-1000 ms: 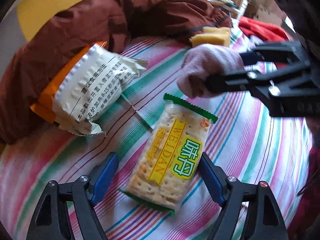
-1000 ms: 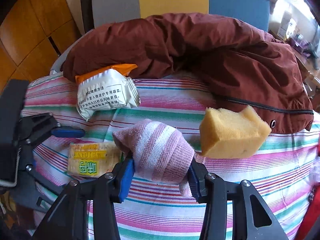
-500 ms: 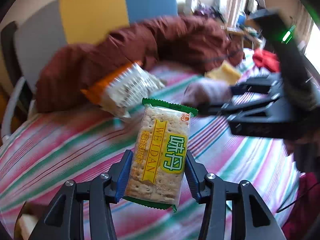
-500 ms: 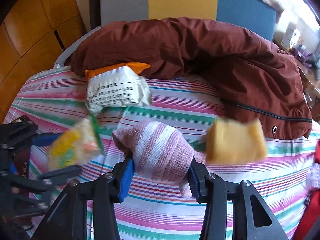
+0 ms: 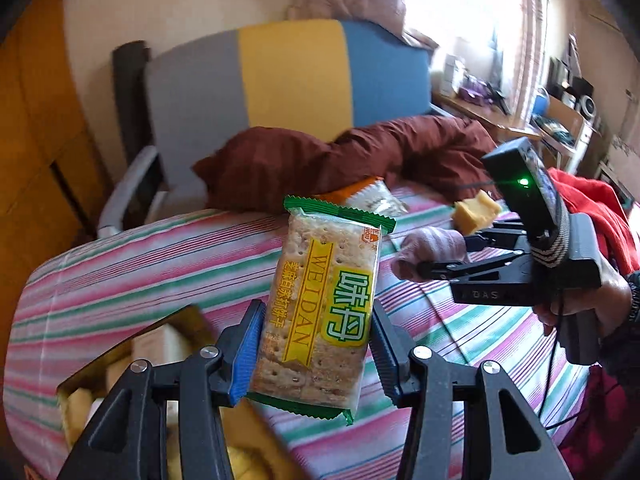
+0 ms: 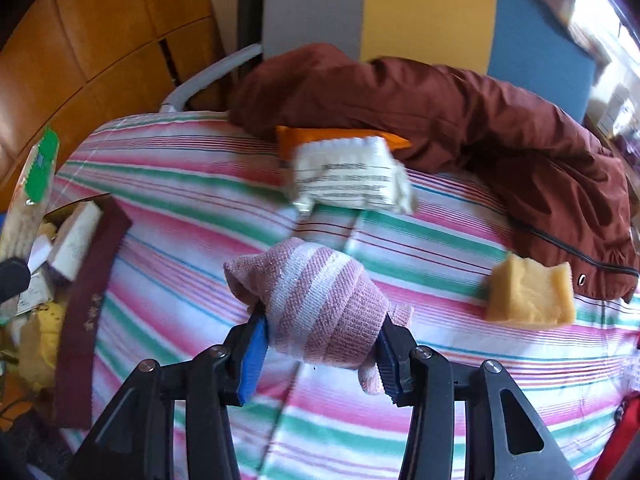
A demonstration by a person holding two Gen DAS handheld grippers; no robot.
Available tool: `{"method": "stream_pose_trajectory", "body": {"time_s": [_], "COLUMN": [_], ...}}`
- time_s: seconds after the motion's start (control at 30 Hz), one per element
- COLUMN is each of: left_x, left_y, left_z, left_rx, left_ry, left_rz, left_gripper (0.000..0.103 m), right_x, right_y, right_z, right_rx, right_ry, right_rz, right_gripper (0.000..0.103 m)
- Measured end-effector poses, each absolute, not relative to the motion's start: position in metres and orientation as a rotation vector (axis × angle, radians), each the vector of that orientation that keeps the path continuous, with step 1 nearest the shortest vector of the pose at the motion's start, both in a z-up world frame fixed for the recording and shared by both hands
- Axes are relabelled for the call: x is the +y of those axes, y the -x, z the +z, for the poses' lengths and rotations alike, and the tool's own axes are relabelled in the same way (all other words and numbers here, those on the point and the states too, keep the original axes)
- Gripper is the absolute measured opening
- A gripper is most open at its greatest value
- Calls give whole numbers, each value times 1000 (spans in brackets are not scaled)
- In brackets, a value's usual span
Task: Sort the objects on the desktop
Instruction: 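Carry the cracker packet and pink striped sock over the gold tray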
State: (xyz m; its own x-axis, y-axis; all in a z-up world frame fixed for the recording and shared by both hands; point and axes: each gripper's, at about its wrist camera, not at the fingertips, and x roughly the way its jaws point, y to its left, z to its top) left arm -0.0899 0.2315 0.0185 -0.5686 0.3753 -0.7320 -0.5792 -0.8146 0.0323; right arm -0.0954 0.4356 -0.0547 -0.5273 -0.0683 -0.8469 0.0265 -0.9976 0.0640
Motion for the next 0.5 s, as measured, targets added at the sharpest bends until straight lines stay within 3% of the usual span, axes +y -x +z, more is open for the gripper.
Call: {"method": "stream_pose_trajectory", "body": {"time_s": [0.5], "left_x": [117], "left_y": [56], "left_z": [9], "left_rx": [197], "left_ry": [1080], "left_rz": [2498], "left_gripper": [51], "right_x": [309], "right_y": [58], "right_z": [-18], "right_rx": [-41], "right_ry": [-1340], "right_rz": [-2576], "right_gripper": [48]}}
